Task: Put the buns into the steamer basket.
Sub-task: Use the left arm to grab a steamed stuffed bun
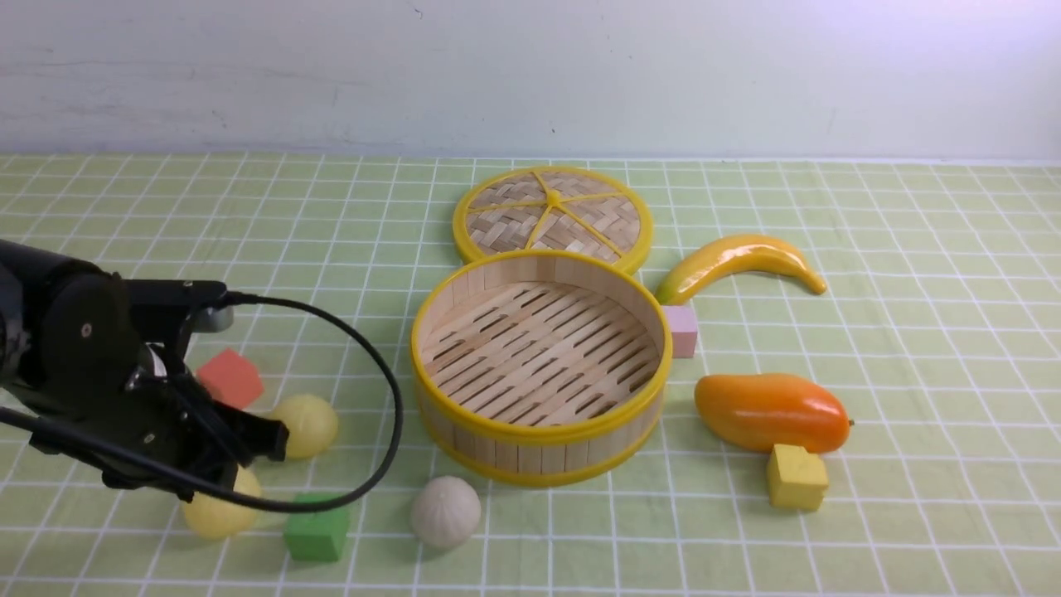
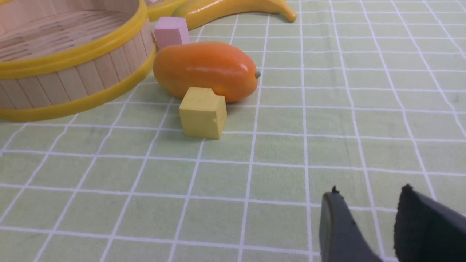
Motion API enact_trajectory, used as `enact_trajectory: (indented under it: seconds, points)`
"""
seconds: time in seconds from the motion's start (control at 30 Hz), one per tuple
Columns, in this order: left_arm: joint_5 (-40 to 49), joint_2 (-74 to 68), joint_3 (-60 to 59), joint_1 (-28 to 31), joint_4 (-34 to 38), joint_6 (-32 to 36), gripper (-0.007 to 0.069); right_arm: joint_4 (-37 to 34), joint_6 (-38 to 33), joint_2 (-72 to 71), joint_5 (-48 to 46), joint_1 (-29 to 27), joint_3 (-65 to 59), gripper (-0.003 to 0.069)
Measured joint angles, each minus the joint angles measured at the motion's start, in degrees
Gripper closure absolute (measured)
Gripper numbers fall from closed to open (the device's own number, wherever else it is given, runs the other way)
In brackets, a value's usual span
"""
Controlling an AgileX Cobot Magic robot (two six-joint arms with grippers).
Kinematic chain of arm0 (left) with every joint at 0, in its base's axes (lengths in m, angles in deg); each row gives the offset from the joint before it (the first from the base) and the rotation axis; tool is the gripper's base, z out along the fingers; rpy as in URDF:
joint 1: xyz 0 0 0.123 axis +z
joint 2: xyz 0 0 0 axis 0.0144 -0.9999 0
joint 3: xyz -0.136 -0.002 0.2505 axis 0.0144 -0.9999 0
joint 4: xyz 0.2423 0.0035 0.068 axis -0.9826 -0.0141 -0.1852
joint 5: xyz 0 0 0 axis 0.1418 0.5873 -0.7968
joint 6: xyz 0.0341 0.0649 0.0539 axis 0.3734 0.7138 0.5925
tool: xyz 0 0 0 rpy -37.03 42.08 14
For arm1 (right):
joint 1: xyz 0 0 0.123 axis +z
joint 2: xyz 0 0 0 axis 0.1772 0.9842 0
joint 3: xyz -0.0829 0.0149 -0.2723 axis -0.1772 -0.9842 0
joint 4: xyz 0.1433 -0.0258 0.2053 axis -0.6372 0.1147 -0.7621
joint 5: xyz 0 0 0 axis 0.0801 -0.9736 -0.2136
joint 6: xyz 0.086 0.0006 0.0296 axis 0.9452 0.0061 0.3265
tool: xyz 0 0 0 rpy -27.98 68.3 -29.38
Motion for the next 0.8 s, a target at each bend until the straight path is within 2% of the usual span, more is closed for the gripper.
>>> enact_trajectory:
  seconds: [0.17,0.47,0.63,0.7,0.8]
  points:
    - [-1.71,-4.00,0.00,0.00,-1.63,-0.18,0.0384,0.00,0.00,0.00,0.00,0.00,0.00,0.0420]
    - [-3.24,-6.12,0.00,0.00,-8.24,-7.55,0.0384,0.00,0.00,0.00,0.00,0.00,0.00,0.0420]
    - [-4.08,-6.55,0.00,0.00,-9.22,-8.67,0.0384,0.00,0.00,0.00,0.00,0.00,0.00,0.0420]
    - [-4.11,-6.79,0.00,0.00,-9.06,-8.80,0.0401,0.00,0.00,0.00,0.00,0.00,0.00,0.0420]
    - [-4.18,-6.87,0.00,0.00,-8.48,-8.82,0.0479,0.00,0.00,0.00,0.00,0.00,0.00,0.0420]
